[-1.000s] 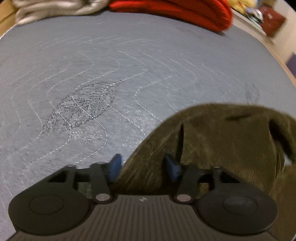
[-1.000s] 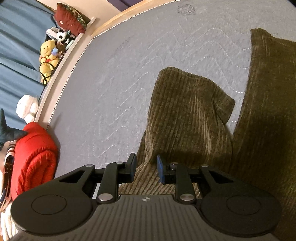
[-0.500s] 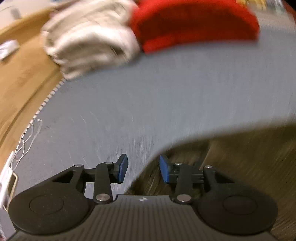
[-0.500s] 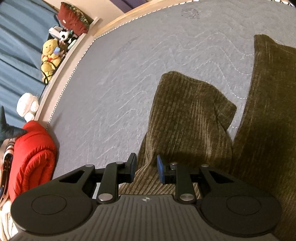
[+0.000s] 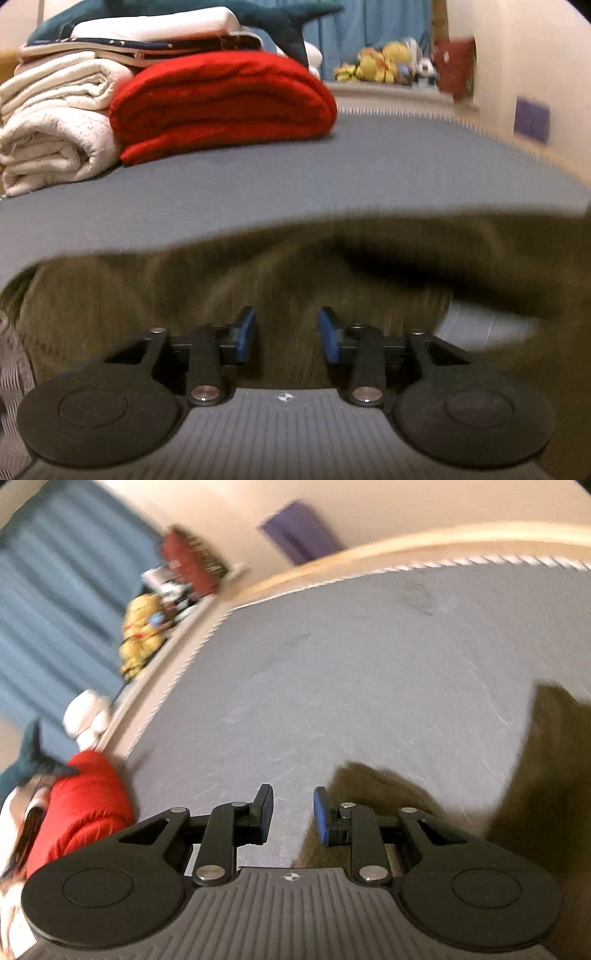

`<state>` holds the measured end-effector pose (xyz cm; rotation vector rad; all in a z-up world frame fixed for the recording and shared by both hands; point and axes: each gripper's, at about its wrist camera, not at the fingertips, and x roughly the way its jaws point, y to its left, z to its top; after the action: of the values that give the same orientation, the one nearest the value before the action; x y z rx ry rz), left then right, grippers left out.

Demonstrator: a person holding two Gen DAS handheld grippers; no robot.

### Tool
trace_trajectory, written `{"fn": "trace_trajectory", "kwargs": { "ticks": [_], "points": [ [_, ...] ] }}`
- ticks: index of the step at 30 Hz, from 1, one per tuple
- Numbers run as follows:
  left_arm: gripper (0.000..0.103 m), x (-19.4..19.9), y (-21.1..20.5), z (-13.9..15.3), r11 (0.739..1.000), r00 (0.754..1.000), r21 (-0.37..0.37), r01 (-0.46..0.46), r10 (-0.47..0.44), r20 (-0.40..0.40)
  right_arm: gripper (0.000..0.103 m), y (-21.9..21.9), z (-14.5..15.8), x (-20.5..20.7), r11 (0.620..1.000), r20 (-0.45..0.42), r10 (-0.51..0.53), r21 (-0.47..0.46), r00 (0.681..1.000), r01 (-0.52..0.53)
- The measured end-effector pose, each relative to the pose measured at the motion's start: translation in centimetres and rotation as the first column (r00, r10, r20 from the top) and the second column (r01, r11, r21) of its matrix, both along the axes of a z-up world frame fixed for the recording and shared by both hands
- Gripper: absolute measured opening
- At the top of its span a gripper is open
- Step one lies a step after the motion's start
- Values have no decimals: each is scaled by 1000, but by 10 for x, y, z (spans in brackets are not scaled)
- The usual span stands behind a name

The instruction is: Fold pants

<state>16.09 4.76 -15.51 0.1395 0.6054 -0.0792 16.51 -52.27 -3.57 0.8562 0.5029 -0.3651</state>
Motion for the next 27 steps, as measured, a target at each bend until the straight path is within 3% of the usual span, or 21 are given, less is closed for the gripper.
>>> {"fn": "trace_trajectory", "kwargs": {
  "ticks": [2,4,7,9,11,14,17,19,20,23,25,27],
  "points": [
    [39,-19,4,-5,1000,998,5,10,-10,56,27,-5,3,12,997,-4,61,-47,998,-61],
    [39,-30,2,-11,1000,999,27,6,-7,40,27,-7,5,32,984,-32,127,-124,991,-130],
    [42,-55,-2,-11,999,995,30,15,-18,96,26,0,-6,80,928,-168,252,-238,953,-288],
    [44,-54,-5,-13,1000,996,28,8,-10,86,27,6,-23,109,890,-266,338,-223,903,-399],
    [47,-52,-1,-13,1000,996,-1,-3,3,85,25,13,-45,125,851,-384,409,-165,827,-498],
    [48,-46,1,-8,1000,997,-13,-14,15,81,24,18,-70,115,822,-527,416,-132,741,-555],
    [49,-39,3,-6,1000,996,0,-17,17,87,21,11,-73,89,804,-514,444,-134,735,-579],
    [49,-36,5,-5,1000,996,-2,-19,20,89,20,7,-61,79,806,-482,437,-166,760,-568],
    [49,-35,5,-5,1000,996,-2,-20,20,88,23,10,-51,76,788,-448,444,-218,776,-577],
    [49,-35,4,-5,1000,996,2,-22,22,87,31,24,-28,80,680,-416,489,-368,766,-634],
    [50,-33,4,-5,1000,996,4,-25,24,84,36,42,-27,95,571,-468,525,-426,711,-702],
    [50,-33,4,-6,1000,996,5,-26,25,85,36,63,-36,110,404,-572,547,-459,611,-791]
  ]
}}
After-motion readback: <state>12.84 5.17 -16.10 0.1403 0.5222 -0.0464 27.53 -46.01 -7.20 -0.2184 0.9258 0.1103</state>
